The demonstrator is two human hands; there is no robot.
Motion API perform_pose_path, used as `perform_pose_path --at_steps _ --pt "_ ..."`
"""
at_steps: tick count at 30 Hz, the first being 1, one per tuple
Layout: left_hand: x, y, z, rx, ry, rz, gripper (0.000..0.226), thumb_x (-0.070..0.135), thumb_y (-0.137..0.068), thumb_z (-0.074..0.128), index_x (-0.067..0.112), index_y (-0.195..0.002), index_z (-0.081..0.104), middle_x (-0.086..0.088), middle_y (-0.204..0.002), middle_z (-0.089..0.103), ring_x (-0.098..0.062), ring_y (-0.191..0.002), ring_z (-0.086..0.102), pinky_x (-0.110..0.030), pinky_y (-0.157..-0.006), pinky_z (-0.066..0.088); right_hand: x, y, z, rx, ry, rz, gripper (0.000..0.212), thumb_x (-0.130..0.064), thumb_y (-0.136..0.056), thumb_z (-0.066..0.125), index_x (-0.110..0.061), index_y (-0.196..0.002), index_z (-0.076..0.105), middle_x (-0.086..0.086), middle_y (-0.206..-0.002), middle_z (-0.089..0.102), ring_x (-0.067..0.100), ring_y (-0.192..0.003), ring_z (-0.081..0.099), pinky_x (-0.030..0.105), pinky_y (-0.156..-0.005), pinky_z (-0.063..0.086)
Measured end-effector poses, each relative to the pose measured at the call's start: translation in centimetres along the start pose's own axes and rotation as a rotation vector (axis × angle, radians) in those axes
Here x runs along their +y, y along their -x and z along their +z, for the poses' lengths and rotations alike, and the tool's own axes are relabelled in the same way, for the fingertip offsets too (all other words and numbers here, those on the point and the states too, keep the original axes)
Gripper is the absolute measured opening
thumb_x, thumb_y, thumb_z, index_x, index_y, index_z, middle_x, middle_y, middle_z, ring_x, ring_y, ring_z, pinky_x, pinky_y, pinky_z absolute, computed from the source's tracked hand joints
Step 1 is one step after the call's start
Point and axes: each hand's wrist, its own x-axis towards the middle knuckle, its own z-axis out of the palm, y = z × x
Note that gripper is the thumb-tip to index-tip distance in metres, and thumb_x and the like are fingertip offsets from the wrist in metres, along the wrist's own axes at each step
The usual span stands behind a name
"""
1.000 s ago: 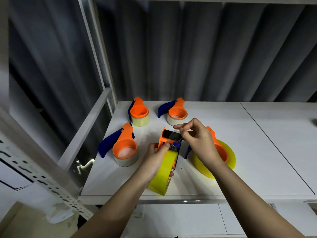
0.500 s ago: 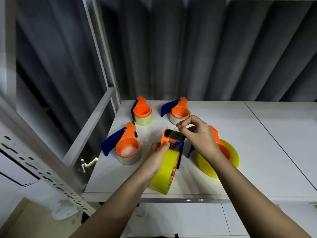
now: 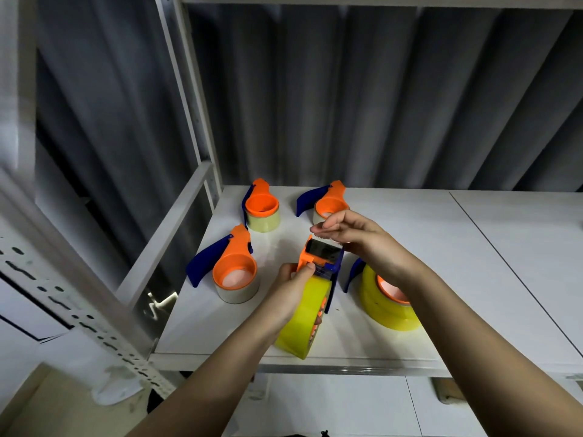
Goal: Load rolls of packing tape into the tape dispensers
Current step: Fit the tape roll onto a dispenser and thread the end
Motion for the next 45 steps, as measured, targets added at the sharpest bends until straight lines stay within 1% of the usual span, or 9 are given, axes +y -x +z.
perform_pose_path --at_steps 4,11,15,18,22,26,32,38,45 --pt "0.2 0.2 0.2 -0.012 0.034 -0.005 0.034 0.03 -0.1 0.045 0.006 -0.124 0.042 -0.005 -0.075 0.055 0.001 -0.033 0.055 -0.012 -0.034 0.044 0.2 0.1 0.0 -0.04 0.046 -0.012 0.022 -0.014 -0.078 0.055 -0.015 -0.099 0.063 0.007 -0.116 0.069 0.018 -0.114 0.062 0.026 -0.092 0.05" --pt "0.3 0.3 0.1 -0.031 0.0 0.001 0.029 0.03 -0.1 0.044 0.009 -0.119 0.043 -0.003 -0.074 0.055 0.003 -0.033 0.054 -0.011 -0.034 0.042 -0.3 0.2 -0.2 0.106 0.204 -0.002 0.019 -0.005 -0.088 0.06 -0.017 -0.103 0.061 0.004 -0.12 0.063 0.015 -0.117 0.057 0.013 -0.083 0.049" --pt "0.2 0.2 0.0 -0.028 0.001 -0.001 0.024 0.03 -0.1 0.043 0.012 -0.115 0.042 -0.002 -0.074 0.054 0.003 -0.033 0.054 -0.011 -0.034 0.042 -0.7 0.3 -0.5 0.069 0.163 0.139 0.027 -0.038 -0.083 0.056 -0.021 -0.102 0.065 -0.005 -0.119 0.065 0.011 -0.114 0.059 0.026 -0.09 0.046" --pt "0.1 0.0 -0.1 -0.01 -0.014 0.007 0.023 0.032 -0.1 0.044 0.013 -0.113 0.043 -0.001 -0.077 0.056 0.002 -0.038 0.057 -0.011 -0.036 0.043 -1.3 0.5 -0.3 0.127 0.224 0.152 0.037 -0.048 -0.092 0.05 -0.017 -0.104 0.067 -0.006 -0.115 0.066 0.008 -0.11 0.059 0.032 -0.097 0.043" --pt "0.0 -0.3 -0.1 -0.008 -0.033 0.019 0.024 0.032 -0.099 0.045 0.013 -0.113 0.044 -0.001 -0.08 0.056 0.002 -0.041 0.059 -0.011 -0.036 0.044 -1.2 0.7 0.3 0.222 0.522 0.01 0.031 -0.044 -0.091 0.056 -0.016 -0.09 0.07 -0.005 -0.103 0.061 0.006 -0.103 0.054 0.024 -0.087 0.038" --pt "0.1 -0.3 -0.2 0.009 -0.062 0.021 0.026 0.034 -0.099 0.045 0.013 -0.115 0.045 -0.001 -0.083 0.057 -0.004 -0.052 0.059 -0.011 -0.036 0.044 -0.7 0.4 0.6 0.264 0.722 -0.029 0.025 -0.049 -0.078 0.07 -0.025 -0.074 0.069 -0.005 -0.104 0.056 0.012 -0.105 0.051 0.031 -0.088 0.043" --pt "0.1 -0.2 0.0 -0.012 0.001 0.0 0.029 0.03 -0.1 0.043 0.007 -0.117 0.047 -0.006 -0.073 0.056 0.0 -0.035 0.056 -0.014 -0.034 0.044 -0.2 0.6 1.6 0.307 0.77 -0.161 0.014 -0.029 -0.08 0.075 -0.019 -0.074 0.068 -0.007 -0.102 0.054 0.01 -0.102 0.053 0.026 -0.084 0.043" --pt "0.2 -0.2 0.1 -0.029 0.081 0.0 0.027 0.028 -0.095 0.047 0.014 -0.075 0.058 -0.009 -0.062 0.054 -0.013 -0.038 0.055 -0.021 -0.043 0.048 0.5 0.6 2.1 0.31 0.77 -0.159 0.013 -0.029 -0.088 0.067 -0.024 -0.079 0.058 -0.005 -0.102 0.061 0.014 -0.088 0.062 0.04 -0.079 0.053" --pt "0.2 0.6 -0.5 -0.065 -0.021 -0.006 0.024 0.012 -0.096 0.048 0.005 -0.118 0.042 -0.005 -0.075 0.051 0.003 -0.035 0.054 -0.012 -0.035 0.042 0.0 0.9 2.6 0.266 0.861 -0.104 0.016 -0.033 -0.094 0.056 -0.021 -0.086 0.05 -0.007 -0.084 0.062 0.014 -0.08 0.063 0.041 -0.07 0.053"
